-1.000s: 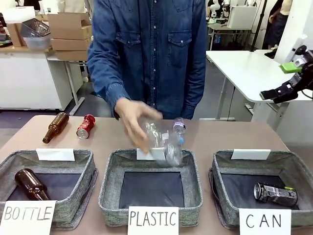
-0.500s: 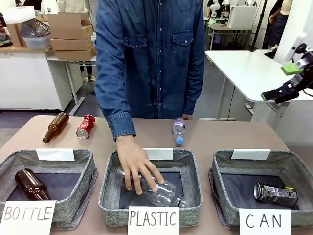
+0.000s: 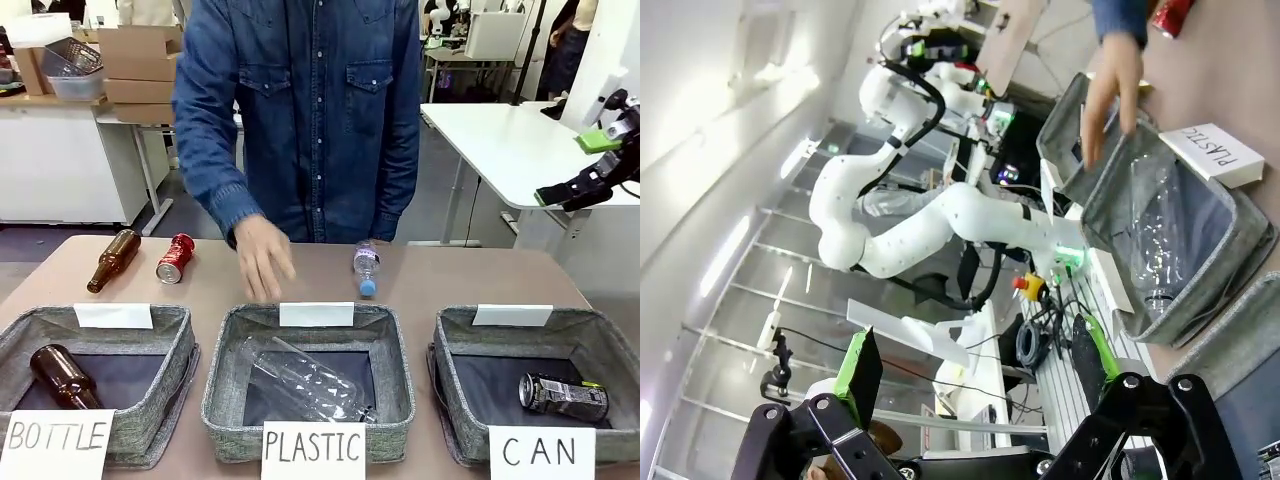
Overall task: Sort the can waste into the basket.
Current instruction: Pick up the can waste from the table and place it in the right Fabric basket.
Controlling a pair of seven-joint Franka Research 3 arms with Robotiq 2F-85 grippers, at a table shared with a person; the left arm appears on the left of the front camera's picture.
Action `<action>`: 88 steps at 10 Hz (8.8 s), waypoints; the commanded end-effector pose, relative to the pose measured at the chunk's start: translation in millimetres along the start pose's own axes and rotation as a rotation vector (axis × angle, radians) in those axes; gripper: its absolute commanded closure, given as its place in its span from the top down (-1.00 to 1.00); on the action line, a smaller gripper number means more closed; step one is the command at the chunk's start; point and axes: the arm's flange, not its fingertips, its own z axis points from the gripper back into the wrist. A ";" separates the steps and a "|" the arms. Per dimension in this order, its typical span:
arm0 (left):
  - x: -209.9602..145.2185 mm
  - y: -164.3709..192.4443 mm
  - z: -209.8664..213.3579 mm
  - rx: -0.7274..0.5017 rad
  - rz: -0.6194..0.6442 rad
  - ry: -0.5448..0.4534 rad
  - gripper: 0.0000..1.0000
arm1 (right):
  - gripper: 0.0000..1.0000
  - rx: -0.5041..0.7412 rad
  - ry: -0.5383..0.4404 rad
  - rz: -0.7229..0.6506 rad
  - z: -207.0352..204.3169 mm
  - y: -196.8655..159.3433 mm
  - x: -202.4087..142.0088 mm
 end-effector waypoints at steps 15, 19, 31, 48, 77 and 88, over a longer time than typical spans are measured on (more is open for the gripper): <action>145.7 158.5 -303.8 0.941 -0.271 0.338 1.00 | 1.00 0.002 0.015 0.022 2.6 0.3 -0.9; 140.8 205.9 -346.7 0.934 -0.220 0.392 1.00 | 1.00 0.002 0.015 0.022 2.6 0.3 -0.9; 133.4 232.1 -363.0 0.911 -0.216 0.432 -1.00 | 1.00 0.002 0.015 0.022 2.6 0.3 -0.9; -49.3 -1.3 -28.5 0.442 -0.832 0.773 -1.00 | 1.00 0.002 0.015 0.022 2.6 0.3 -0.9; -260.3 -204.9 -617.4 -0.145 -1.559 0.834 1.00 | 1.00 -0.555 -0.223 -0.171 160.6 86.0 -102.3; -255.9 -198.3 -616.9 -0.156 -1.558 0.818 1.00 | 1.00 -0.555 -0.223 -0.171 160.6 86.0 -102.3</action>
